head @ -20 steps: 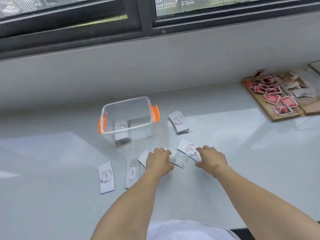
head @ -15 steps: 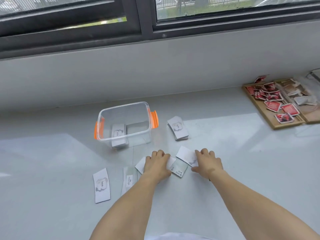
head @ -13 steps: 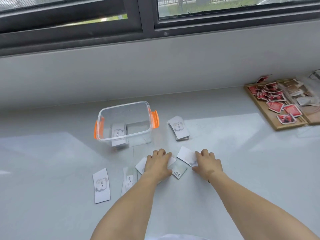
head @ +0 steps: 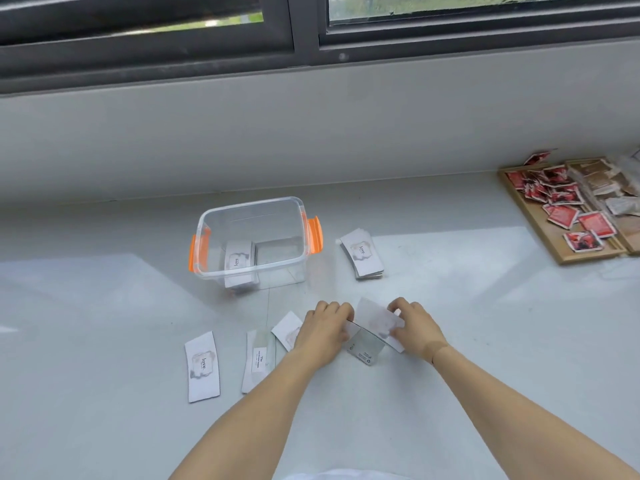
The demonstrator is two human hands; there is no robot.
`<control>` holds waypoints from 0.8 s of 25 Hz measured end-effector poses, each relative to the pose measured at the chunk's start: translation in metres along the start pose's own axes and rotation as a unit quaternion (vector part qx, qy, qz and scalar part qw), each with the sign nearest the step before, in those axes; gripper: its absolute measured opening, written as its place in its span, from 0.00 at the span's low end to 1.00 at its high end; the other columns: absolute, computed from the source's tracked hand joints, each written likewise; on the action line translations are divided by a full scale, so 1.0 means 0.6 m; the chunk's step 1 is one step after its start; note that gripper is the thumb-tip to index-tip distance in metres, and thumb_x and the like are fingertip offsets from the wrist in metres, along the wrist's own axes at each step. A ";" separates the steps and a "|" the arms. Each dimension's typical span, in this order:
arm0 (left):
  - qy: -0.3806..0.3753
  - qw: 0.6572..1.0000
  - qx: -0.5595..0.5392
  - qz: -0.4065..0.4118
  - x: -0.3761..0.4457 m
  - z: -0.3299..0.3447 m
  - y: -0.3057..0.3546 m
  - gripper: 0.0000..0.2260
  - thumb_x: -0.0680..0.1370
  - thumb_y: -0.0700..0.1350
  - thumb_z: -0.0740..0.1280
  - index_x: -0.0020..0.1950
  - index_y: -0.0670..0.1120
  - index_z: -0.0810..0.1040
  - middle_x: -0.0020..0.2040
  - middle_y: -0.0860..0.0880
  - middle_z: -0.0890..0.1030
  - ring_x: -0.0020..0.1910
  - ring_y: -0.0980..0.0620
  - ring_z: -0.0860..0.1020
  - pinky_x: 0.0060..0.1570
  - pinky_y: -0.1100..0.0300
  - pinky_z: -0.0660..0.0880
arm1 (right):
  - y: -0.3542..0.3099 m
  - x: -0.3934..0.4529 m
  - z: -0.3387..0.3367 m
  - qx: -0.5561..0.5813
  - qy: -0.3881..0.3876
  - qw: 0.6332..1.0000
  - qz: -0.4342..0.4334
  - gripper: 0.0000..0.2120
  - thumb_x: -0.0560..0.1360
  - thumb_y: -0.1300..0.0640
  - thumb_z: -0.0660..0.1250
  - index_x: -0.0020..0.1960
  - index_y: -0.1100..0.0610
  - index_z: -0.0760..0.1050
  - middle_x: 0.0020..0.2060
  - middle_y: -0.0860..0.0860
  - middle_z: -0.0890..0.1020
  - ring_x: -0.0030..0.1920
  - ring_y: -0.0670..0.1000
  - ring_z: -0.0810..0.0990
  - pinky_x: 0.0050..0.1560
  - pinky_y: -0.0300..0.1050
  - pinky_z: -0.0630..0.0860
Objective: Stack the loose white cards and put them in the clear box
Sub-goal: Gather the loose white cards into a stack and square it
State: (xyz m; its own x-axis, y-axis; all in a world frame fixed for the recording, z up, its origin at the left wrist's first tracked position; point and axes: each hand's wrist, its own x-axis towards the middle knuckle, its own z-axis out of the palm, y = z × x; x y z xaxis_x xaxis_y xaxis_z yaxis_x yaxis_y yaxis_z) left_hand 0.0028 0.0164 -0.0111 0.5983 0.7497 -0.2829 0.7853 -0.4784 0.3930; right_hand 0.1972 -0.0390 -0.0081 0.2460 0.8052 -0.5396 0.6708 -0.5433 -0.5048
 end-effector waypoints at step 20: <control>0.100 0.994 -0.036 0.014 -0.073 0.060 0.029 0.08 0.81 0.46 0.60 0.58 0.47 0.74 0.54 0.48 0.77 0.53 0.47 0.73 0.51 0.54 0.68 | -0.003 -0.089 0.087 -0.246 0.129 0.934 -0.224 0.10 0.78 0.60 0.58 0.56 0.47 0.68 0.43 0.46 0.77 0.45 0.54 0.74 0.42 0.48 0.66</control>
State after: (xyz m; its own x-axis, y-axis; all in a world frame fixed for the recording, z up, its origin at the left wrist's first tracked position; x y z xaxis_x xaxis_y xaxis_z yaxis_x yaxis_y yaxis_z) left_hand -0.0039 -0.0413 -0.0235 0.5707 0.8157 -0.0944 0.7512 -0.4722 0.4612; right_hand 0.1463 -0.0937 -0.0137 -0.0195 0.9905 -0.1361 0.9715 -0.0134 -0.2367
